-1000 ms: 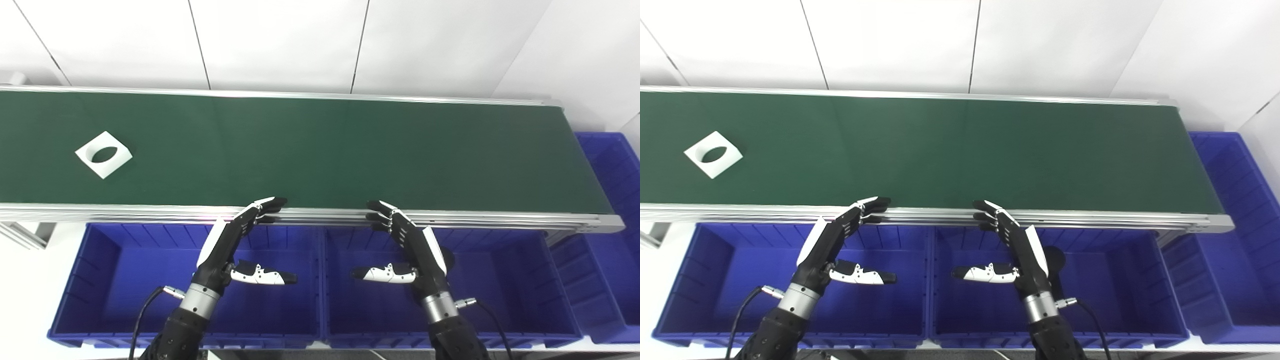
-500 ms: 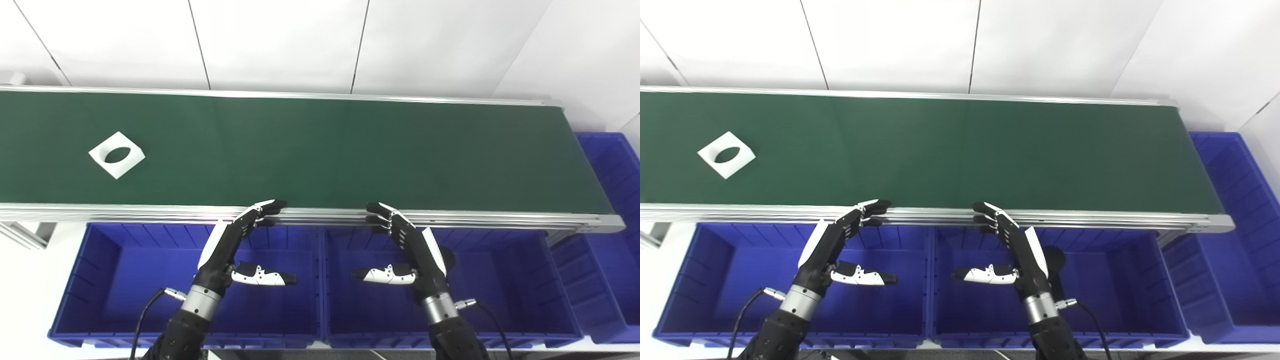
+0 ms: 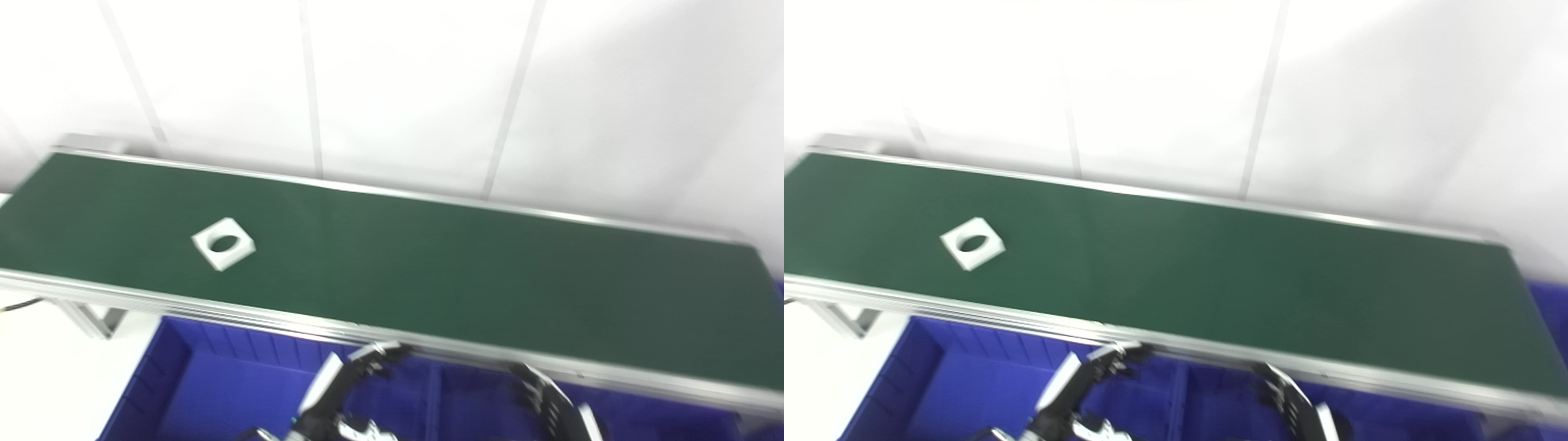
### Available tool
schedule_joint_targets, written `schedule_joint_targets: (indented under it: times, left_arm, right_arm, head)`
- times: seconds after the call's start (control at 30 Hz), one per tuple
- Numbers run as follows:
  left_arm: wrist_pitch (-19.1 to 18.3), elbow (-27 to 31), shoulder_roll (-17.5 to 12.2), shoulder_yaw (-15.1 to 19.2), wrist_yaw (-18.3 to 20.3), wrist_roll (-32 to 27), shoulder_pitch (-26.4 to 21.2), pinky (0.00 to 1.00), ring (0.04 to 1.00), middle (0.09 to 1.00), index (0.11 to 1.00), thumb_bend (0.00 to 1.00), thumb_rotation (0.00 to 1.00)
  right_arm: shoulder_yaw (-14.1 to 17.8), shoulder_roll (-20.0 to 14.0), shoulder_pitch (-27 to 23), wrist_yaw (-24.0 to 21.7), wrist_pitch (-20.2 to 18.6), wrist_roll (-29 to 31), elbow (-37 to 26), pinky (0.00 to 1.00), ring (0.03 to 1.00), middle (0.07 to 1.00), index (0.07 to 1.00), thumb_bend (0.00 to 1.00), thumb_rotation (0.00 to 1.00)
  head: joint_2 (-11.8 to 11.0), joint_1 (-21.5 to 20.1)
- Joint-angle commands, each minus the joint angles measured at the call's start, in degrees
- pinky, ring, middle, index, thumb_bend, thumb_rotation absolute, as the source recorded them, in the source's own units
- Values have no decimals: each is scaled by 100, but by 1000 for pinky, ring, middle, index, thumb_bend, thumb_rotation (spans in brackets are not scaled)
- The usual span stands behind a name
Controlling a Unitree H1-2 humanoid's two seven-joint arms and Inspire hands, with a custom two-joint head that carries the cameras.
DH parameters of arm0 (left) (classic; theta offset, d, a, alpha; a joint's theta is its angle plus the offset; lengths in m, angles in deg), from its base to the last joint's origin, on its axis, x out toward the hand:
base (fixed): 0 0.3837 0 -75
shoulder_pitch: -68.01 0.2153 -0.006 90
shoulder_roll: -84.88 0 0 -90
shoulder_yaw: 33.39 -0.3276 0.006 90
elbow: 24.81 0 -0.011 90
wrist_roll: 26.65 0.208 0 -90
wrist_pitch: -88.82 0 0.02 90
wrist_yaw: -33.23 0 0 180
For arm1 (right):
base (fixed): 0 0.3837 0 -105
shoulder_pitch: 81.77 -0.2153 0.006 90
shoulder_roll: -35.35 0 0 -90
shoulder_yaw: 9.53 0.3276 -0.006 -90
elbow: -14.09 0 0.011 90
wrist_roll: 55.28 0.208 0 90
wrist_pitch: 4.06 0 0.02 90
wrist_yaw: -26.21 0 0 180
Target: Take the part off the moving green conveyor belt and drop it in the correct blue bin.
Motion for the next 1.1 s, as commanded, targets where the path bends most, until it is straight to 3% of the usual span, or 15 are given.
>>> schedule_joint_targets:
  times: [0.0, 0.2, 0.6, 0.8, 1.07]
  left_arm:
    - [210, -4, 59, -148, -362, 190, -266, 701, 777, 806, 762, 1000, 167]
    - [210, -348, 118, -579, -1000, 376, -505, 701, 769, 796, 758, 1000, 169]
    - [210, -427, -11, -981, -1460, 250, -646, 708, 778, 806, 768, 1000, 160]
    - [210, -8, -134, -1119, -1477, 185, -562, 713, 783, 813, 777, 1000, 168]
    - [209, 990, -381, -1226, -1419, 422, -441, 687, 777, 824, 794, 998, 184]
  right_arm:
    - [115, -72, -136, -142, 322, 131, 10, 736, 791, 843, 797, 1000, 279]
    - [403, -93, -232, -490, 322, 269, 260, 754, 796, 851, 811, 1000, 276]
    - [617, 50, -247, -711, 322, 220, 286, 768, 797, 851, 814, 1000, 286]
    - [551, 75, -246, -679, 322, 148, 241, 758, 798, 852, 813, 1000, 272]
    - [525, 113, -270, -680, 322, 149, 260, 758, 805, 857, 817, 982, 261]
  head:
    - [-46, 210]
    - [-90, 506]
    - [-130, 468]
    - [-95, 472]
    - [-27, 496]
